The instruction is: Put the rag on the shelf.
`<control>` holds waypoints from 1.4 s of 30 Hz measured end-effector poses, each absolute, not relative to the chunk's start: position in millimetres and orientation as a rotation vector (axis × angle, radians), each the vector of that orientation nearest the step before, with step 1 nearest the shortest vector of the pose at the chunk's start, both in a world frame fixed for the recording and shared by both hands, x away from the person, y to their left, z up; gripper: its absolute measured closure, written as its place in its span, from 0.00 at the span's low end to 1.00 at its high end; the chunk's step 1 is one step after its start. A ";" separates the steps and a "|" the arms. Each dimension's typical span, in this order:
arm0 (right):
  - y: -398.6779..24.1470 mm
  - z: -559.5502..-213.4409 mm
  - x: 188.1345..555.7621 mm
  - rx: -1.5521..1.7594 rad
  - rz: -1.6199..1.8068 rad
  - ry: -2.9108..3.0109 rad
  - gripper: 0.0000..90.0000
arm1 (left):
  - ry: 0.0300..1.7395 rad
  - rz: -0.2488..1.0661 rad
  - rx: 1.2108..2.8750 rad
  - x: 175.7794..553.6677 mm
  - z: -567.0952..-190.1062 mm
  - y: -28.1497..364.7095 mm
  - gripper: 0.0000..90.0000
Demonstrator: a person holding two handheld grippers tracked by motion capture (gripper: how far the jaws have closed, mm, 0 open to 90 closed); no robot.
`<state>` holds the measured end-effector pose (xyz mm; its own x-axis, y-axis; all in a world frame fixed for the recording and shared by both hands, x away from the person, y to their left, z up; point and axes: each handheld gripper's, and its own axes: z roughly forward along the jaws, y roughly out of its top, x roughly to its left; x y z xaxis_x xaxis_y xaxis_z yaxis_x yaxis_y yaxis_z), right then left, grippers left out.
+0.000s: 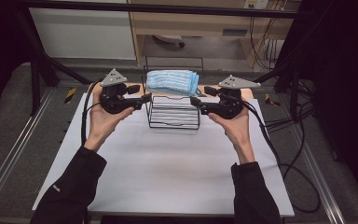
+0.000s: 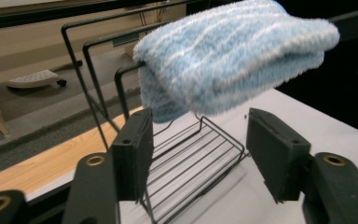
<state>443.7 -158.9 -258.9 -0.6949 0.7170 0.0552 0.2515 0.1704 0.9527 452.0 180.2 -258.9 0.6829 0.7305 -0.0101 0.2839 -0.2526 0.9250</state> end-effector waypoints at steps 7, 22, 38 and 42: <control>-172.2 -263.9 430.2 0.951 1.558 2.048 0.15 | 0.801 0.510 1.873 436.9 -273.7 196.3 0.31; -207.2 -323.9 411.9 1.056 1.488 2.110 0.02 | 0.848 0.486 1.890 409.6 -343.0 228.6 0.09; -239.4 -402.0 386.6 1.122 1.444 2.213 0.01 | 0.900 0.463 1.943 381.2 -414.9 263.6 0.09; -247.8 -420.0 379.1 1.138 1.433 2.242 0.01 | 0.915 0.462 1.955 377.9 -422.7 269.9 0.10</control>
<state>379.1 -247.8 -420.0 -0.6651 0.7213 0.1935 0.4786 0.2127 0.8519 377.9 269.9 -422.7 0.6565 0.7534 -0.0374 0.4169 -0.3210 0.8504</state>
